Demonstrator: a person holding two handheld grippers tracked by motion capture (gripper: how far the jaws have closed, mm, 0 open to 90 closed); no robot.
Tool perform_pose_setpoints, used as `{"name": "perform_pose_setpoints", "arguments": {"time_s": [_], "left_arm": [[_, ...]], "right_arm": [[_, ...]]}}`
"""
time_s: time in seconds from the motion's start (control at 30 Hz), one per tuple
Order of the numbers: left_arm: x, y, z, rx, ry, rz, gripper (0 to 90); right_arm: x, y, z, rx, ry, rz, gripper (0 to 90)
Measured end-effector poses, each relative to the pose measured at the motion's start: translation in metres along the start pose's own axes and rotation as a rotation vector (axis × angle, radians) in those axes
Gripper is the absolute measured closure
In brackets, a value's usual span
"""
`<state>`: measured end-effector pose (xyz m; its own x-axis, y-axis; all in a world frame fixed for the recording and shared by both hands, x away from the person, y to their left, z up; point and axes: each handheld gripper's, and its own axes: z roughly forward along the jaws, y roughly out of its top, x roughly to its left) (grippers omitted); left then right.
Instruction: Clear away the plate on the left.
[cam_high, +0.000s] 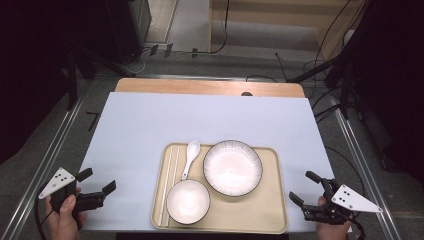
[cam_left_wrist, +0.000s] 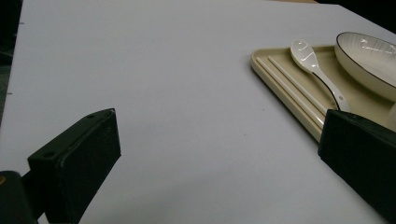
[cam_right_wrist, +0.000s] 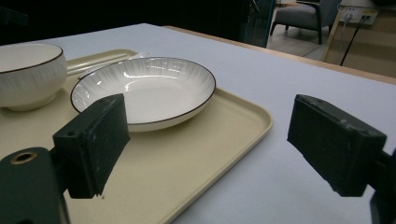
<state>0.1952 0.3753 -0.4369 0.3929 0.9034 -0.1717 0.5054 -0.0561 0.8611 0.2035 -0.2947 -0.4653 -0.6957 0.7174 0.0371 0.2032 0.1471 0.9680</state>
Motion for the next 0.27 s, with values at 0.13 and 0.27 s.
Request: {"name": "perform_pose_setpoints", "arguments": {"time_s": [0.13,0.27], "left_arm": [[-0.0015,-0.0008,0.0033,0.012,-0.003,0.013,0.0],[-0.0033,-0.0018,0.0058,0.026,-0.004,0.022,0.0]], "right_arm": [[-0.0003,-0.0014,0.0004,0.001,-0.001,0.005,13.0],[-0.0005,-0.0041,0.0028,0.003,-0.009,0.008,12.9]]}}
